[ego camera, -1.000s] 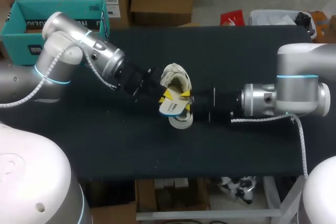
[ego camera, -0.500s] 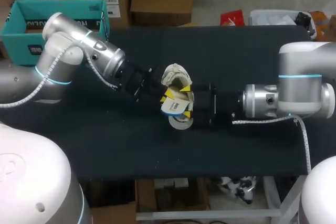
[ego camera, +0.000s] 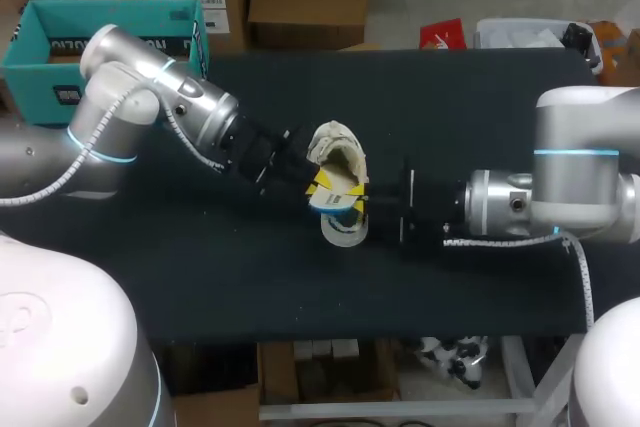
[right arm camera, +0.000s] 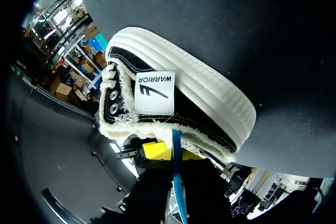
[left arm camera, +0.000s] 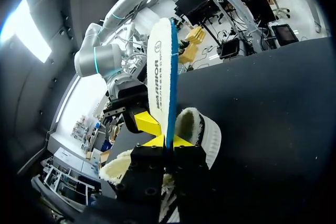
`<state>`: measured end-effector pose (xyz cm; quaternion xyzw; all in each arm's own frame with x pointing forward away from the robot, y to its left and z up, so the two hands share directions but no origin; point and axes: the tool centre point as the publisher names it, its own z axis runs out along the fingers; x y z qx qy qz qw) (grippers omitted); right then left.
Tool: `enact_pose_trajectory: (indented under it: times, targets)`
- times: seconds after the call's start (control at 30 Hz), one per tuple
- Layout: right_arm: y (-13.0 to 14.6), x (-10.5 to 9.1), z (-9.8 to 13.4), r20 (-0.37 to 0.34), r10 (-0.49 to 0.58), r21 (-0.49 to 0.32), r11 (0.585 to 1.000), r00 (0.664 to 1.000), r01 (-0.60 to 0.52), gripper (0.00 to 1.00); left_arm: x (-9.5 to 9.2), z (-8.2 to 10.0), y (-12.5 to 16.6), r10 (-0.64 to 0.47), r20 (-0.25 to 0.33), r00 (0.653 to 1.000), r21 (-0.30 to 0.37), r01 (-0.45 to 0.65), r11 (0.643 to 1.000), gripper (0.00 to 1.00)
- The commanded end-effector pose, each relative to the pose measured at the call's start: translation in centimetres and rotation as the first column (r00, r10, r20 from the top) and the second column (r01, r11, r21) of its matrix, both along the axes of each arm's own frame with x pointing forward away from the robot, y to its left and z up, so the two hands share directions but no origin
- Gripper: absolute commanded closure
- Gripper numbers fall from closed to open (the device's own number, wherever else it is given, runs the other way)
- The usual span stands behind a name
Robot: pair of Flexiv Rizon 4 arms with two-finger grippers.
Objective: Open the shoe tongue, take the insole out of the shoe, put the insole back into the shoe, and pack the shoe into the shoebox
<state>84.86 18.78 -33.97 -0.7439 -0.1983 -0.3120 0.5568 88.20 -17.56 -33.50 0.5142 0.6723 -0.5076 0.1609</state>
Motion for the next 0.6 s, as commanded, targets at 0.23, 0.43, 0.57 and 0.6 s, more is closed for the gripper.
enact_pose_trajectory:
  times: [0.23, 0.43, 0.57, 0.6]
  targets:
    - [0.3, -0.8, 0.5, 0.011, -0.008, -0.015, 1.0, 1.0, 0.008, 0.83, -0.1, -0.1, -0.2, 0.013, 0.006, 1.0, 0.0, -0.013, 1.0, 1.0]
    - [0.4, -1.5, 1.0, 0.02, -0.023, -0.026, 0.999, 1.0, 0.023, 0.58, -0.1, -0.2, -0.2, 0.017, 0.006, 1.0, 0.004, -0.017, 1.0, 1.0]
    - [0.7, -1.7, 1.3, 0.022, -0.026, -0.035, 0.999, 0.999, 0.027, 0.81, -0.1, -0.2, -0.3, 0.018, 0.005, 1.0, 0.006, -0.018, 1.0, 1.0]
    - [0.7, -1.7, 1.3, 0.023, -0.025, -0.037, 0.999, 0.999, 0.026, 1.0, -0.1, -0.2, -0.4, 0.018, 0.005, 1.0, 0.007, -0.018, 1.0, 1.0]
